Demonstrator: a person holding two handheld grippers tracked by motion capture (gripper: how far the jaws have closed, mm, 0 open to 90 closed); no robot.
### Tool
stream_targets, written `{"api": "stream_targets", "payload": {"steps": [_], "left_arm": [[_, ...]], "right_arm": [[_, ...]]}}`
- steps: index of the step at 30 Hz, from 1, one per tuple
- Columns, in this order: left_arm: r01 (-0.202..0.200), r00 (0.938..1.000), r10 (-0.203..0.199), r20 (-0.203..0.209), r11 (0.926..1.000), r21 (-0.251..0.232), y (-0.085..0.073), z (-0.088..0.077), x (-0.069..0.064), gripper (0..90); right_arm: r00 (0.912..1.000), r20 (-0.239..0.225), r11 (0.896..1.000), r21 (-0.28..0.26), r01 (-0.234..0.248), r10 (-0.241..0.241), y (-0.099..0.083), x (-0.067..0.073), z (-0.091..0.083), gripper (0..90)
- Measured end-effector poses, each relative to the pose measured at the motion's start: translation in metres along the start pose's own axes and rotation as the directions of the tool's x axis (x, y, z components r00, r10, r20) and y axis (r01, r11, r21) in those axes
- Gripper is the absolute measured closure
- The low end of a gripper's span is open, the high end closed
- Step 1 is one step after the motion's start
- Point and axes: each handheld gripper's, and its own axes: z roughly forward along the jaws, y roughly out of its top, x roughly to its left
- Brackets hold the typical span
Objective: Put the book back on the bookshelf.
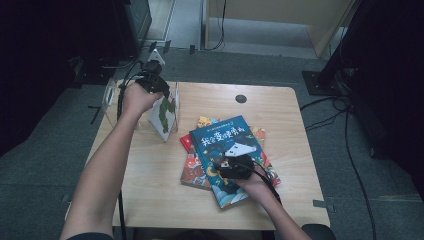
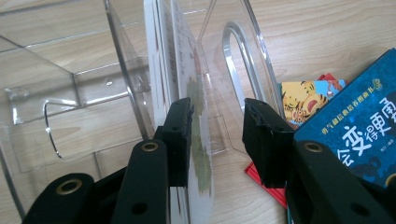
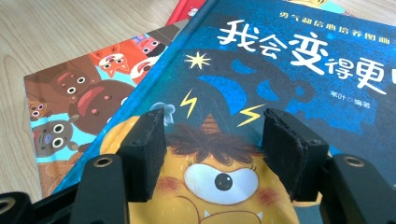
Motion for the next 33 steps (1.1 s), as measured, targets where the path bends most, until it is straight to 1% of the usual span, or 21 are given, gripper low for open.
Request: {"api": "stream_targets", "payload": {"steps": [3,5,7,9,10,12,14,16,18,21,24,27,29,30,32,33], "left_arm": [[-0.008,1.0000,0.008,0.002,0.9999,-0.014,-0.007,-0.004,-0.001,62.5],[-0.010,0.9999,0.010,0.013,0.9997,-0.022,-0.011,-0.007,0.000,61.7],[-0.002,0.9998,0.003,0.021,0.9995,-0.031,-0.015,-0.010,0.001,60.5],[-0.017,0.9998,0.017,0.011,0.9993,-0.034,-0.018,-0.013,0.001,59.7],[-0.016,0.9998,0.017,0.011,0.9990,-0.041,-0.020,-0.015,0.002,59.6],[-0.012,0.9995,0.013,0.029,0.9989,-0.045,-0.023,-0.017,0.003,59.1],[-0.018,0.9993,0.019,0.033,0.9988,-0.046,-0.027,-0.019,0.004,58.9],[-0.016,0.9990,0.018,0.041,0.9990,-0.041,-0.030,-0.020,0.005,58.2],[-0.013,0.9984,0.016,0.054,0.9988,-0.046,-0.034,-0.020,0.005,57.9],[-0.026,0.9977,0.029,0.061,0.9982,-0.054,-0.040,-0.021,0.004,57.6],[-0.038,0.9968,0.042,0.068,0.9980,-0.050,-0.047,-0.019,0.002,57.6],[-0.052,0.9950,0.057,0.082,0.9968,-0.061,-0.054,-0.021,0.000,56.5],[-0.060,0.9940,0.065,0.088,0.9960,-0.067,-0.060,-0.021,-0.003,55.7],[-0.065,0.9936,0.071,0.088,0.9956,-0.067,-0.063,-0.020,-0.004,55.6],[-0.080,0.9936,0.084,0.075,0.9947,-0.065,-0.069,-0.019,-0.005,56.0],[-0.078,0.9933,0.083,0.081,0.9951,-0.061,-0.072,-0.018,-0.005,56.1]], "right_arm": [[1.0000,0.000,1.000,0.000,0.000,0.000,0.000,0.000,0.000,39.7],[1.0000,0.000,1.000,0.001,-0.001,0.001,0.000,0.000,0.000,39.7],[1.0000,0.000,1.000,0.001,0.001,-0.001,0.000,0.000,0.000,39.7],[1.0000,0.001,1.000,0.000,0.003,-0.003,0.000,0.000,0.000,39.7],[1.0000,0.001,1.000,0.001,0.002,-0.002,0.000,0.000,0.000,39.7],[1.0000,0.001,1.000,0.000,0.003,-0.003,0.000,0.000,0.000,39.7],[1.0000,0.001,1.000,0.000,0.002,-0.002,0.000,0.000,0.000,39.7],[1.0000,0.001,1.000,0.000,0.003,-0.003,0.000,0.000,0.000,39.7],[1.0000,0.000,1.000,0.001,0.002,-0.002,0.000,0.000,0.000,39.7],[1.0000,0.001,1.000,0.000,0.002,-0.002,0.000,0.000,0.000,39.7],[1.0000,0.003,1.000,0.000,0.000,0.000,0.000,0.000,0.000,40.9],[1.0000,-0.001,1.000,-0.003,0.008,-0.008,0.000,-0.002,0.000,41.8],[1.0000,-0.004,1.000,-0.004,0.001,-0.001,0.000,-0.002,0.000,41.9],[1.0000,-0.006,1.000,-0.005,0.002,-0.002,0.000,-0.002,0.000,41.9],[1.0000,-0.007,1.000,-0.005,0.000,0.000,0.001,-0.003,0.000,41.9],[1.0000,-0.008,1.000,-0.006,0.002,-0.002,0.001,-0.003,0.000,42.1]]}}
